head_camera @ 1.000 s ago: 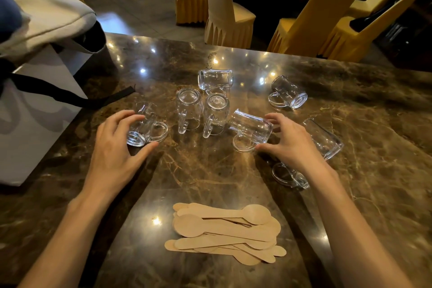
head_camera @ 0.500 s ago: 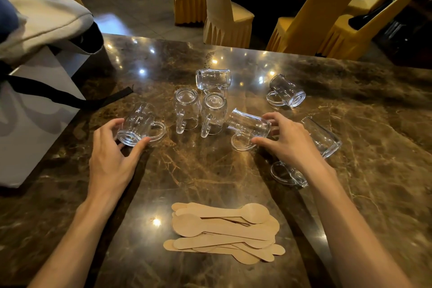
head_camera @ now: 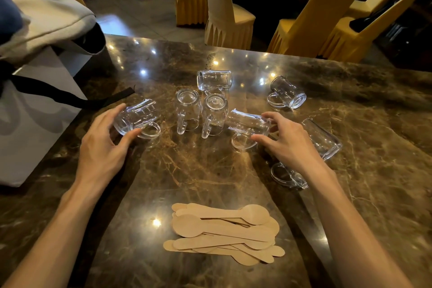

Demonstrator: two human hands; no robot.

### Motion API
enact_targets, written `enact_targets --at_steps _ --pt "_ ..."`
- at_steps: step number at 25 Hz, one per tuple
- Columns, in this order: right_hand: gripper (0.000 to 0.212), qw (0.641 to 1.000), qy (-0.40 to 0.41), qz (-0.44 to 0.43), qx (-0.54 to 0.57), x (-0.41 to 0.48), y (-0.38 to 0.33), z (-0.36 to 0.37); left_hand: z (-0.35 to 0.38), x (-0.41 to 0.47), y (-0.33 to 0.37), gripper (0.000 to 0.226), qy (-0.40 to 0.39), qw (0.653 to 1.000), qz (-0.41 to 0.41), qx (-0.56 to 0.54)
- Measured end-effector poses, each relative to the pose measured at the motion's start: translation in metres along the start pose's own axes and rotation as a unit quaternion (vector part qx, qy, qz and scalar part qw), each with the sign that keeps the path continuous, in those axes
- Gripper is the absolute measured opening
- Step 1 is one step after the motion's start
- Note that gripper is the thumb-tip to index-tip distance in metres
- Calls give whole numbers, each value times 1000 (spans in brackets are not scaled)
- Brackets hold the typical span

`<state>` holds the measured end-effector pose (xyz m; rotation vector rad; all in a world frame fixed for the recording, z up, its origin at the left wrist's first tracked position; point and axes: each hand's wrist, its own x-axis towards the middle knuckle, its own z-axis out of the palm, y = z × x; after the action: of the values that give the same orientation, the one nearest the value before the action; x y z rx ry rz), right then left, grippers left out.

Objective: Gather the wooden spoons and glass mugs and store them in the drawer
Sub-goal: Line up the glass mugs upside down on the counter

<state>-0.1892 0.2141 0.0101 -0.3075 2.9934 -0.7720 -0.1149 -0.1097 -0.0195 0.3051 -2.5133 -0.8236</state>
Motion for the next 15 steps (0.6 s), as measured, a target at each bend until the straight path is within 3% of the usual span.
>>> enact_targets --at_steps 6,15 --pt "61 999 8 -31 9 4 -6 -5 -18 25 11 53 -52 999 13 8" --pt "61 997 37 -70 -14 10 -21 -18 -37 76 20 54 -234 960 140 59"
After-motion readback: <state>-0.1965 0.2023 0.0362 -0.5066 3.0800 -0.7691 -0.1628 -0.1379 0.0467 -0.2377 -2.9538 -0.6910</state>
